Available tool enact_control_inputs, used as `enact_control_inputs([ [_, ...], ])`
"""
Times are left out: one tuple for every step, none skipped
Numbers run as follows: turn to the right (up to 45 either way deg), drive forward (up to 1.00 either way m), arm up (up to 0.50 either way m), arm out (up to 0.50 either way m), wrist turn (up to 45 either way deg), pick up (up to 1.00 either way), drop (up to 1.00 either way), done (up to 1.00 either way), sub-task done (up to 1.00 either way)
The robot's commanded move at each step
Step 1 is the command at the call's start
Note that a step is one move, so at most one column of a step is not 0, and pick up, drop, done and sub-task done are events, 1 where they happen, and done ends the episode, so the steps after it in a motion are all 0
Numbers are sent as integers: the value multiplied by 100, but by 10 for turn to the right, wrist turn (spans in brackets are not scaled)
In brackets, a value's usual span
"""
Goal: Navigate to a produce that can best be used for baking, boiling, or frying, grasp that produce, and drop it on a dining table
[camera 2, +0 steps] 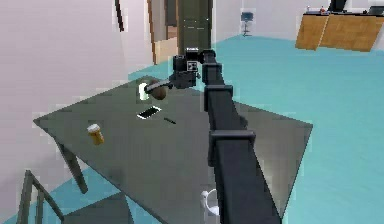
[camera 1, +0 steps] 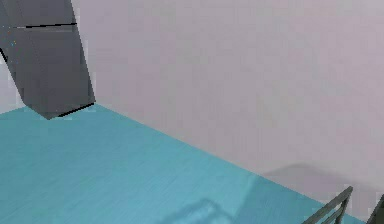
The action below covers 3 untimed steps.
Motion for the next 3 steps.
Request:
enact_control_inputs([
  [0,0,-32,0,0,0,0,0,0],
  [0,0,0,0,0,0,100,0,0],
  [0,0,2,0,0,0,0,0,0],
])
